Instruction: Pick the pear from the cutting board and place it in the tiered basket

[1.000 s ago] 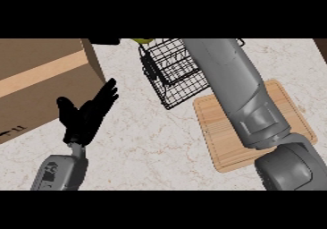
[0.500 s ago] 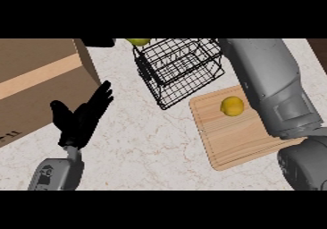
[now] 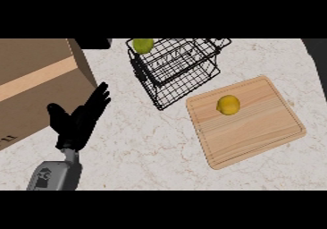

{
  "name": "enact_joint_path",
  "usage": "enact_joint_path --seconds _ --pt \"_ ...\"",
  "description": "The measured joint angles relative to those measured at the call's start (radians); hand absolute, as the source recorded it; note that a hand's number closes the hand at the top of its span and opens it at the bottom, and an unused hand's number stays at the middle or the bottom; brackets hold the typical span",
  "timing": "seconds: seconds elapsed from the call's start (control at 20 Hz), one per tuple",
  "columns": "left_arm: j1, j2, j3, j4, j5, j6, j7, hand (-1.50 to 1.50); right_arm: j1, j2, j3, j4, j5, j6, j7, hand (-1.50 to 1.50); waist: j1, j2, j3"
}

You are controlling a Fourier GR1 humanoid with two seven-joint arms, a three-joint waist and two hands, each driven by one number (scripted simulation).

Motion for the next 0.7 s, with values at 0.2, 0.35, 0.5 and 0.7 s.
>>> enact_joint_path --seconds 0.2,0.35,0.5,0.7 --pt "-0.002 -0.006 0.000 0.001 -0.002 0.008 0.007 0.00 0.065 -0.146 -0.007 -0.005 -0.018 0.194 -0.048 -1.50 0.000 0.001 0.000" --pt "-0.001 -0.011 -0.011 -0.009 -0.006 0.006 0.010 0.00 0.115 -0.251 -0.021 0.011 -0.033 0.322 -0.092 -1.50 0.004 0.003 0.000" --pt "-0.001 -0.023 -0.021 -0.011 -0.011 0.011 0.010 0.00 0.147 -0.338 -0.033 0.040 -0.038 0.411 -0.132 -1.50 0.012 0.005 0.001" --pt "-0.004 -0.022 -0.026 -0.021 -0.013 0.006 0.010 0.00 0.180 -0.435 -0.050 0.085 -0.038 0.491 -0.194 -1.50 0.024 0.009 0.001"
